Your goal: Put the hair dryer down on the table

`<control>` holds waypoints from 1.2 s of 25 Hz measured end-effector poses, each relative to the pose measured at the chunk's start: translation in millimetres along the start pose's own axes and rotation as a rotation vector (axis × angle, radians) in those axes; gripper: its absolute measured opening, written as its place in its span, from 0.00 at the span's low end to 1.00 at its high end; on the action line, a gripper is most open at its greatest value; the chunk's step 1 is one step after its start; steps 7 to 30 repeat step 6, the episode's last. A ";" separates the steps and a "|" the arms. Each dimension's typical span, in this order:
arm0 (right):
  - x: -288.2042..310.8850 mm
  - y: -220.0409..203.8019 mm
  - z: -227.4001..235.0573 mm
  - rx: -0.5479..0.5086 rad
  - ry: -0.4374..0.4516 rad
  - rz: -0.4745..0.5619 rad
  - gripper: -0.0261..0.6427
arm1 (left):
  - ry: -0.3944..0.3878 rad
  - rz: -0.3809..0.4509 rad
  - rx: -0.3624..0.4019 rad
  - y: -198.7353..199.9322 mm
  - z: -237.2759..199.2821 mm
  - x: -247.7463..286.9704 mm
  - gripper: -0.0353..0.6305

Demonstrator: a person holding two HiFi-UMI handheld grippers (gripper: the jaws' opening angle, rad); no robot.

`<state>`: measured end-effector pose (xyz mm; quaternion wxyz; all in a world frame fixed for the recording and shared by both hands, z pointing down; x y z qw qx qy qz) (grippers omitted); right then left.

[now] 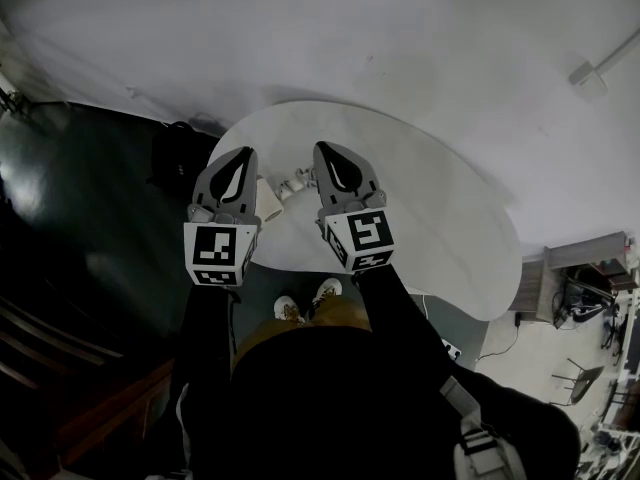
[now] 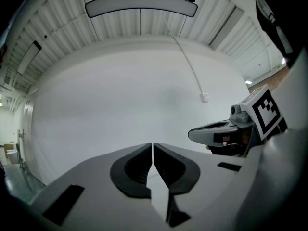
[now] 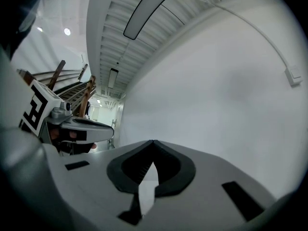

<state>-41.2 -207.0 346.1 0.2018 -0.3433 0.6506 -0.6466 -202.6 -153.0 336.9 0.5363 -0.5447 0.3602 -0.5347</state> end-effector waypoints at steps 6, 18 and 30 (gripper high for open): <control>1.5 -1.6 2.3 0.004 0.002 -0.001 0.08 | -0.004 -0.004 -0.002 -0.5 2.4 4.3 0.09; 1.5 -1.6 2.3 0.004 0.002 -0.001 0.08 | -0.004 -0.004 -0.002 -0.5 2.4 4.3 0.09; 1.5 -1.6 2.3 0.004 0.002 -0.001 0.08 | -0.004 -0.004 -0.002 -0.5 2.4 4.3 0.09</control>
Point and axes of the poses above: the fingertips, and each gripper's own axes: x forward along the fingers, z to its right, y out of its top, the point moved 7 cm from there along -x, backward along the fingers, and after that the axes turned 9 degrees about -z, right-handed, at the moved point
